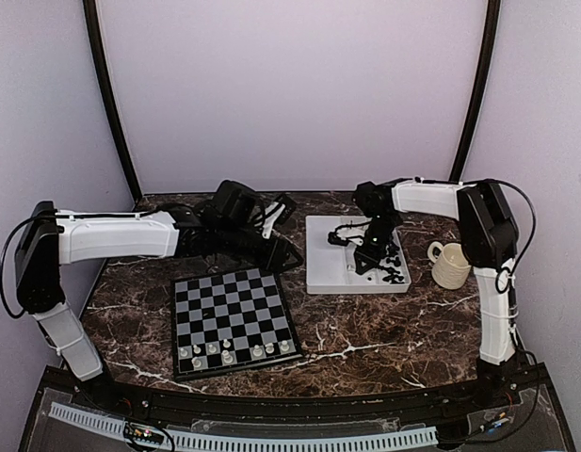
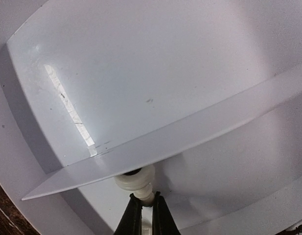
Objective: Set up the chess pieces on the board
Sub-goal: Pick up the bishop from the storage box, then pass from the right arm to the left
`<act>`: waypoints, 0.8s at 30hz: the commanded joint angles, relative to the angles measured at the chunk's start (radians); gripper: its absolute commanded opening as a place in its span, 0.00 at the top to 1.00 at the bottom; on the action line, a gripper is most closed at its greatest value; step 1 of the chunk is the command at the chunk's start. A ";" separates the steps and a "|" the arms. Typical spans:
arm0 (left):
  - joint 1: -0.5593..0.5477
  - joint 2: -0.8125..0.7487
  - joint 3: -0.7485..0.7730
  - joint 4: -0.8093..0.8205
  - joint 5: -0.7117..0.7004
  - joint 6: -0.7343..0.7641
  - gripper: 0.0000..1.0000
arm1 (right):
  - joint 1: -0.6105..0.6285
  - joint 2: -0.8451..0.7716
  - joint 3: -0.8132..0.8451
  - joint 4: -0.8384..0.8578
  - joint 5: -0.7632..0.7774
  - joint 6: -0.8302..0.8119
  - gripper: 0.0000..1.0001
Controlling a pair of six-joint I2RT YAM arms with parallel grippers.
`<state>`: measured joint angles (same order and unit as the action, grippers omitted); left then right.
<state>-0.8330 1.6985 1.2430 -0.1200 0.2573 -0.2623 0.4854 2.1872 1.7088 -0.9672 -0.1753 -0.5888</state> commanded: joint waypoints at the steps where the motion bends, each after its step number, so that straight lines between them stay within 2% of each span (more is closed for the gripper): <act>1: 0.007 0.017 0.025 0.036 0.064 -0.010 0.53 | -0.007 -0.115 -0.038 0.005 -0.027 0.014 0.94; 8: 0.008 0.092 0.077 0.176 0.159 -0.119 0.53 | -0.007 -0.214 -0.047 -0.024 -0.074 0.018 0.94; 15: 0.027 0.247 0.186 0.338 0.240 -0.342 0.51 | 0.002 -0.253 0.017 -0.059 -0.148 0.032 0.94; 24: 0.034 0.389 0.308 0.376 0.267 -0.548 0.52 | 0.022 -0.273 0.041 -0.081 -0.173 0.023 0.94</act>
<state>-0.8017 2.0651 1.4940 0.2111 0.4873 -0.6937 0.4919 1.9556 1.7168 -1.0260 -0.3111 -0.5663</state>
